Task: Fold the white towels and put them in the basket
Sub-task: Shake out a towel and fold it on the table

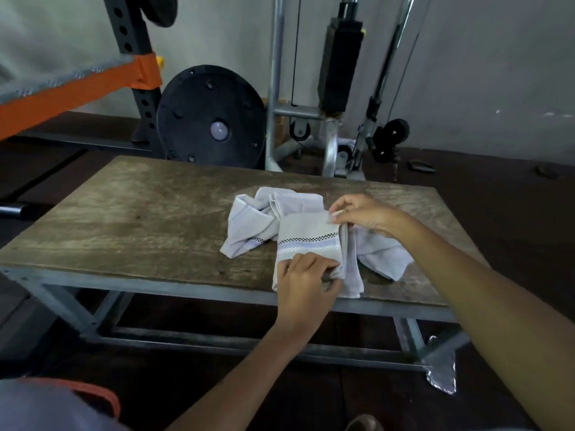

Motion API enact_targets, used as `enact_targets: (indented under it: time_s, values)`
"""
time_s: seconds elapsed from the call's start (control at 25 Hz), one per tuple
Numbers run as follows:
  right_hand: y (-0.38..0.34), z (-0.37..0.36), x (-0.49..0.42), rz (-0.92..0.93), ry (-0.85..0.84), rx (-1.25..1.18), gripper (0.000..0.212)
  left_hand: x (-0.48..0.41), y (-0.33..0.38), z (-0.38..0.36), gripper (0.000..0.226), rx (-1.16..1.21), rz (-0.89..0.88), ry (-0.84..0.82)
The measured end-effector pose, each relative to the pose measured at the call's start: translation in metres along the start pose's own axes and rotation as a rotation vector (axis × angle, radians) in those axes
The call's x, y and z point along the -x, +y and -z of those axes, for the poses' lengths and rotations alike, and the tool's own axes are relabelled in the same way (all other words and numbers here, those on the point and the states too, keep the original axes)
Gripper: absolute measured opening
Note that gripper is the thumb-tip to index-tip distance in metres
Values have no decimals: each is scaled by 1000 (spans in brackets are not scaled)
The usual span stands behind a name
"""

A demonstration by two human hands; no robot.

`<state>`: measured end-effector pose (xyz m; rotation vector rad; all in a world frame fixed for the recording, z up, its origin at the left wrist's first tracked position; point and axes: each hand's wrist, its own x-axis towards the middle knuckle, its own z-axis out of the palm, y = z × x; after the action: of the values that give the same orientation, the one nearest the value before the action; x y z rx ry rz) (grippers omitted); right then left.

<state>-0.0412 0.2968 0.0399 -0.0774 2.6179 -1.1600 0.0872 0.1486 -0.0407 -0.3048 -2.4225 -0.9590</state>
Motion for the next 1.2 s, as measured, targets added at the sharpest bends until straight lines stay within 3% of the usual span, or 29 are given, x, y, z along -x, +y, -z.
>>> enact_targets:
  time_s: [0.08, 0.48, 0.6, 0.72, 0.8, 0.92, 1.0, 1.2]
  values:
    - [12, 3, -5, -24, 48, 68, 27, -1, 2, -18, 22, -38, -28, -38]
    - [36, -15, -13, 4, 194, 592, 26, 7, 1, -39, 14, -47, -135, -213]
    - [40, -23, -10, 34, 207, 852, 31, 7, -7, -20, 21, -2, -173, -169]
    - [36, -33, 1, 214, 392, 1031, 34, 10, -42, 10, 34, -38, -35, -19]
    - [28, -52, 15, 425, 506, 895, 32, 20, -69, 26, 41, -32, 113, 9]
    - [23, -87, 33, 430, 253, 653, 40, 40, -87, 36, 47, 63, 229, -63]
    - [33, -101, 36, 303, 61, 664, 53, 43, -83, 32, 45, 97, 236, -71]
    - [40, -101, 26, 188, -138, 692, 61, 27, -62, 14, 35, 28, 293, -20]
